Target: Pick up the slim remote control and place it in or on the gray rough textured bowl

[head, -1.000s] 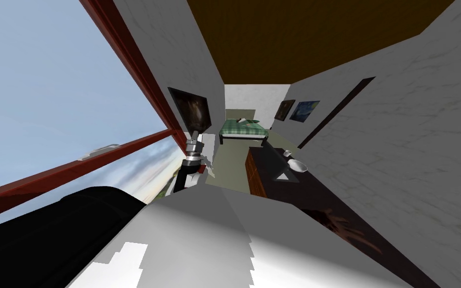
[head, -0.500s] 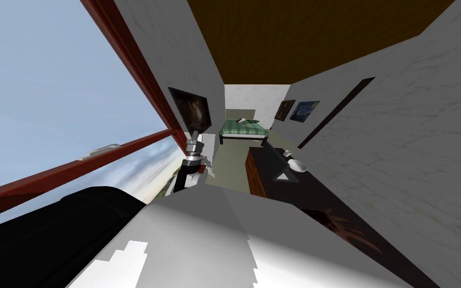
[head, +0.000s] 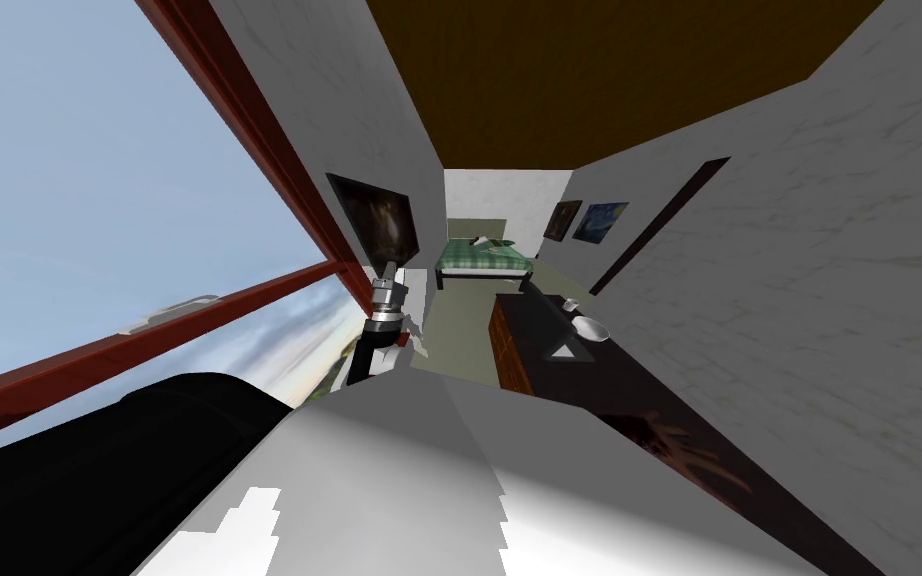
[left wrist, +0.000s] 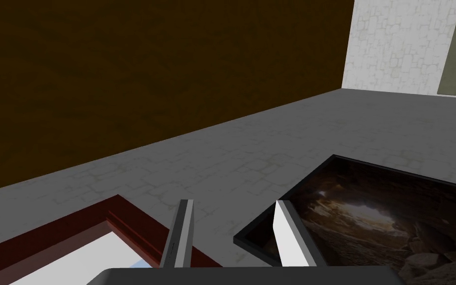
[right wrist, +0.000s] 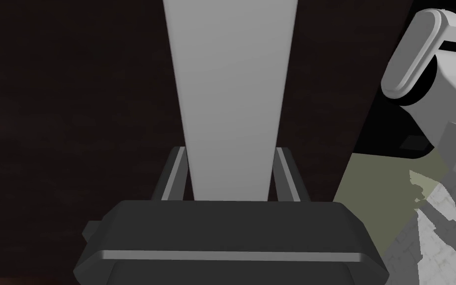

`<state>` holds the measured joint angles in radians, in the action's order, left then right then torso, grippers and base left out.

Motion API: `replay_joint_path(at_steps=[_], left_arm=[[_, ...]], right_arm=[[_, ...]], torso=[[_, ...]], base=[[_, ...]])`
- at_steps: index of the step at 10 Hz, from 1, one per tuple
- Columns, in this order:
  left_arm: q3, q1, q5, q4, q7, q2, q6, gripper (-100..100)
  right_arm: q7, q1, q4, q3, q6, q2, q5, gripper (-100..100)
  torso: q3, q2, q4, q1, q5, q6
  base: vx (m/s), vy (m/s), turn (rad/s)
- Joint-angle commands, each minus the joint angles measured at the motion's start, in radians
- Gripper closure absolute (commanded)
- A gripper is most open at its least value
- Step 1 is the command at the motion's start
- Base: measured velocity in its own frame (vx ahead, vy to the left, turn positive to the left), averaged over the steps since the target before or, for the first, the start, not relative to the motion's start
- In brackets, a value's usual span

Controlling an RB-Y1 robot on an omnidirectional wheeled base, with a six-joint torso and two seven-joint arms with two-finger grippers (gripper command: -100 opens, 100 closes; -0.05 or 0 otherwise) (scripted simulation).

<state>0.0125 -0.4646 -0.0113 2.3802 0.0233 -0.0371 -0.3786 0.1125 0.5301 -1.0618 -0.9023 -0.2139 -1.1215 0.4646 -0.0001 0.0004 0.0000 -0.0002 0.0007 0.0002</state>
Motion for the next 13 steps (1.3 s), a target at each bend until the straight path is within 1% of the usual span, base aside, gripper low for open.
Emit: replay_joint_path(at_steps=[1, 3, 5, 6, 8, 10, 12, 13], left_arm=[[0.0, 0.0, 0.0, 0.0, 0.0, 0.0, 0.0, 0], [0.0, 0.0, 0.0, 0.0, 0.0, 0.0, 0.0, 0], [0.0, 0.0, 0.0, 0.0, 0.0, 0.0, 0.0, 0], [0.0, 0.0, 0.0, 0.0, 0.0, 0.0, 0.0, 0], [0.0, 0.0, 0.0, 0.0, 0.0, 0.0, 0.0, 0], [0.0, 0.0, 0.0, 0.0, 0.0, 0.0, 0.0, 0], [0.0, 0.0, 0.0, 0.0, 0.0, 0.0, 0.0, 0], [0.0, 0.0, 0.0, 0.0, 0.0, 0.0, 0.0, 0]], right_arm=[[0.004, 0.014, 0.004, -0.003, -0.007, -0.033, 0.001, 100], [0.008, 0.028, 0.007, -0.007, -0.015, -0.065, 0.003, 100], [0.016, 0.05, 0.004, -0.017, -0.036, -0.129, 0.006, 100], [0.018, 0.054, 0.001, -0.02, -0.043, -0.145, 0.008, 100], [0.022, 0.06, -0.007, -0.025, -0.059, -0.177, 0.01, 100], [0.026, 0.064, -0.02, -0.029, -0.077, -0.209, 0.013, 100], [0.03, 0.065, -0.035, -0.032, -0.098, -0.24, 0.015, 100], [0.033, 0.063, -0.053, -0.033, -0.121, -0.27, 0.015, 100]], torso=[[0.0, 0.0, 0.0, 0.0, 0.0, 0.0], [0.002, 0.003, 0.0, 0.006, 0.002, 0.0], [0.002, 0.005, 0.0, 0.009, 0.004, -0.001], [0.003, 0.006, 0.0, 0.008, 0.003, -0.002], [0.003, 0.006, 0.001, 0.003, 0.002, -0.003], [0.003, 0.006, 0.0, -0.001, 0.001, -0.003], [0.004, 0.008, 0.0, -0.001, 0.001, -0.002], [0.004, 0.007, 0.0, -0.001, 0.001, -0.002]], base=[[-0.016, 0.054, 0.045], [-0.046, 0.101, 0.034], [-0.073, 0.112, 0.097], [-0.082, 0.059, 0.063], [-0.078, 0.014, 0.046], [-0.097, -0.027, 0.06], [-0.112, -0.016, 0.044], [-0.168, -0.043, 0.077]])
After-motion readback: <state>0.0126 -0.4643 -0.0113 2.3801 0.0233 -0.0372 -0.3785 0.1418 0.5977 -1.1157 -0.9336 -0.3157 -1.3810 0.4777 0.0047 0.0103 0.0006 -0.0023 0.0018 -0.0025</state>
